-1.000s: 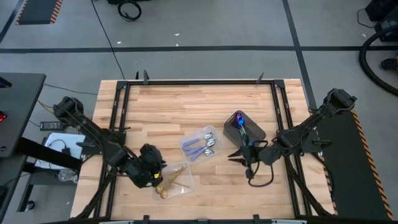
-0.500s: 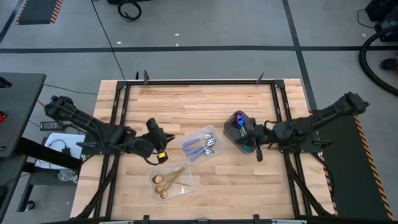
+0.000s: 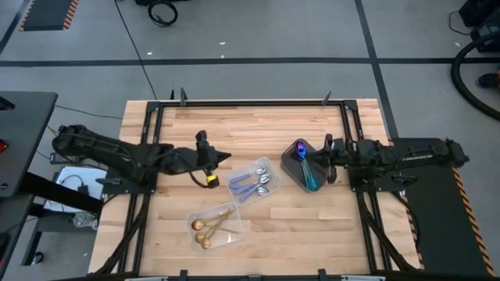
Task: Sort silverware by color (type)
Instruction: Return to Home Position
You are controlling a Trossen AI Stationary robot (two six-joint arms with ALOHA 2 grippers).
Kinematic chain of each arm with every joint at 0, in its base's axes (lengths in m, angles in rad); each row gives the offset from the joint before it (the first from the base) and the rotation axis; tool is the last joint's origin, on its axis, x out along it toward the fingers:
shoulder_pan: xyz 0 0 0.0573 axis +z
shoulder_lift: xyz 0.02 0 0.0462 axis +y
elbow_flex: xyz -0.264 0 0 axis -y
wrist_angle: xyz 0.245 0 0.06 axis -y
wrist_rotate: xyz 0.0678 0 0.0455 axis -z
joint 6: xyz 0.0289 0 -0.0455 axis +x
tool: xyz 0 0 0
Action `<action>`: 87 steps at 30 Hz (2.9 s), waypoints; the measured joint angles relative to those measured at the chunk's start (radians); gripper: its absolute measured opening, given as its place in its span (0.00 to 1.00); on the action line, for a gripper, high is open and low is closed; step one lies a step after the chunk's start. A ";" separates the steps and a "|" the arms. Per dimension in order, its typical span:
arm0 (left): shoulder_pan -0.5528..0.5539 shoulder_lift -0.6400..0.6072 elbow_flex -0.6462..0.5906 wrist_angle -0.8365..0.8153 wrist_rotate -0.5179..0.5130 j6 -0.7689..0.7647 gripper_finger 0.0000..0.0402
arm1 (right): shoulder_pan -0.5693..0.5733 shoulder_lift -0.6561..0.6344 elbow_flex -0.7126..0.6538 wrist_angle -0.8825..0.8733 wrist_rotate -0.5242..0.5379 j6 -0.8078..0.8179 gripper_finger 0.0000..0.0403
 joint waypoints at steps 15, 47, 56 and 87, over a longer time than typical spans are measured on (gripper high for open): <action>0.100 -0.049 -0.376 0.353 0.232 0.123 0.01 | -0.095 -0.161 -0.005 -0.133 0.007 -0.061 0.02; 0.116 -0.989 -0.812 0.176 0.393 0.021 0.01 | -0.094 -0.370 0.044 -0.391 0.114 0.189 0.02; 0.116 -1.145 -0.812 0.103 0.398 0.005 0.04 | -0.094 -0.368 0.042 -0.378 0.114 0.231 0.02; 0.116 -1.141 -0.812 0.117 0.398 -0.212 0.06 | -0.094 -0.368 0.042 -0.378 0.115 0.229 0.02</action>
